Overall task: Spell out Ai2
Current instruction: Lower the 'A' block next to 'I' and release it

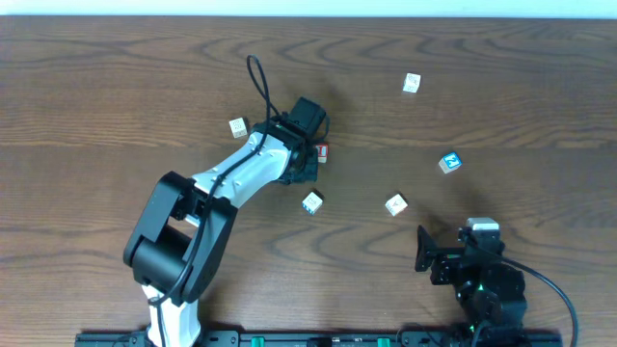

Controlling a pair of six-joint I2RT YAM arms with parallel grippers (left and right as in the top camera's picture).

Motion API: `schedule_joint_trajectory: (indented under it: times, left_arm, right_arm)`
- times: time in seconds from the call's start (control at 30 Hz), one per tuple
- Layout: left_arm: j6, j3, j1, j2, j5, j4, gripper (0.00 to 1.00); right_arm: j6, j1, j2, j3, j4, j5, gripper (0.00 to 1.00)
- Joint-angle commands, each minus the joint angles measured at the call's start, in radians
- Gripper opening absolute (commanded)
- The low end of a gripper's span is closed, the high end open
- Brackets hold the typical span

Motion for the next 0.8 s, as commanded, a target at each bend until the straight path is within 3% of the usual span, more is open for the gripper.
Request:
schedule_joint_trajectory:
  times: [0.0, 0.13, 0.37, 0.77]
  left_arm:
    - [0.007, 0.008, 0.003, -0.098, -0.087, -0.008, 0.06]
    - [0.007, 0.008, 0.008, -0.122, -0.182, 0.013, 0.06]
    - [0.003, 0.008, 0.050, -0.066, -0.181, 0.045, 0.06]
    - [-0.021, 0.008, 0.053, -0.011, -0.039, 0.023, 0.06]
  right_arm:
    - [-0.006, -0.008, -0.006, -0.006, 0.000, -0.007, 0.99]
    - [-0.006, -0.008, -0.006, -0.006, 0.000, -0.007, 0.99]
    - [-0.006, -0.008, -0.006, -0.006, 0.000, -0.007, 0.99]
    - [-0.006, -0.008, -0.006, -0.006, 0.000, -0.007, 0.99]
